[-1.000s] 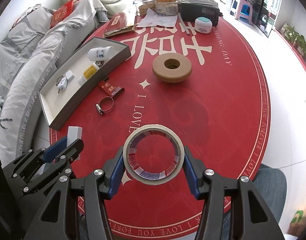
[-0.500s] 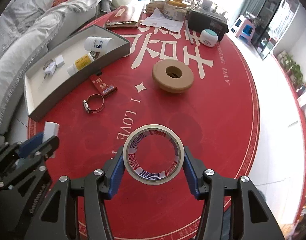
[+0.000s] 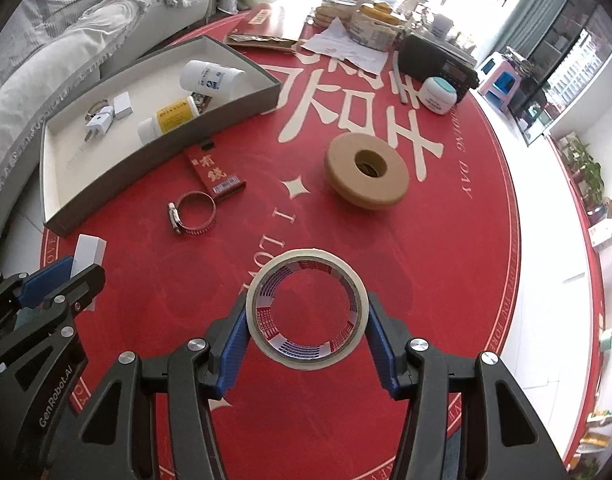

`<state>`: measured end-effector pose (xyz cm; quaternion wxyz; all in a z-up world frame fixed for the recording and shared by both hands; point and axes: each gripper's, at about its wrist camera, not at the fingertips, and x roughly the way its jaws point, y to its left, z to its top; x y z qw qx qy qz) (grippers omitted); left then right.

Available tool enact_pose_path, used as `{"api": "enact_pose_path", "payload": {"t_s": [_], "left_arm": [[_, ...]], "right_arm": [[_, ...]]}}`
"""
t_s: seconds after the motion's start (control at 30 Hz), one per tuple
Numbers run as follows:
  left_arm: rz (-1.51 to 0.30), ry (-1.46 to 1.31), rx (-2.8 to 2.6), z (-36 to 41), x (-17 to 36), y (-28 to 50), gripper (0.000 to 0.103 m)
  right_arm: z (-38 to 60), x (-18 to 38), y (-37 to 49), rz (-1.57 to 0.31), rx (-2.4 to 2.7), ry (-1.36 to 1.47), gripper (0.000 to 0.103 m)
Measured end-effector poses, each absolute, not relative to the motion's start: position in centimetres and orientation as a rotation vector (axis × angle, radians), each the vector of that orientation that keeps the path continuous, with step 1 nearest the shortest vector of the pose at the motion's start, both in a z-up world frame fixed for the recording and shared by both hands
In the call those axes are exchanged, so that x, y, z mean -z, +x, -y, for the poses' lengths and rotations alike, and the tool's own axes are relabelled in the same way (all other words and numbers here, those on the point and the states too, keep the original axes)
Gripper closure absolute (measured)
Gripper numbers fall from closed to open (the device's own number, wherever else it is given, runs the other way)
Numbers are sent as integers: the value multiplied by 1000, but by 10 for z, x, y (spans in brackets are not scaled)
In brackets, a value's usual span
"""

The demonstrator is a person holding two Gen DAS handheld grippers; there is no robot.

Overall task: Organize rigid objects
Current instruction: 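Carry the tape roll and white block in both tools toward the white tray, then open the left tool to drop the white block while the right tool drops the tape roll into the tray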

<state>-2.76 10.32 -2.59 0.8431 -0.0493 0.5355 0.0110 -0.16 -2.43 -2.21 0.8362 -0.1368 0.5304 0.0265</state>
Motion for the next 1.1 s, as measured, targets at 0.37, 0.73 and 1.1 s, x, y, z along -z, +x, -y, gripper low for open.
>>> {"api": "enact_pose_path", "payload": {"t_s": [0.37,0.73,1.1], "left_arm": [[-1037,-168,-111,-149,-15,14,78],[-930,-229,-231,-208,-50,70,78],[-1007,-233,-321,-239,-10,121,78]], "right_arm": [[-6,-15,49,-1125,-218,-127,48],[-46,-52,113,-1096,-379,53,48],[-99,-31,164,-1132,-427,46,48]]}}
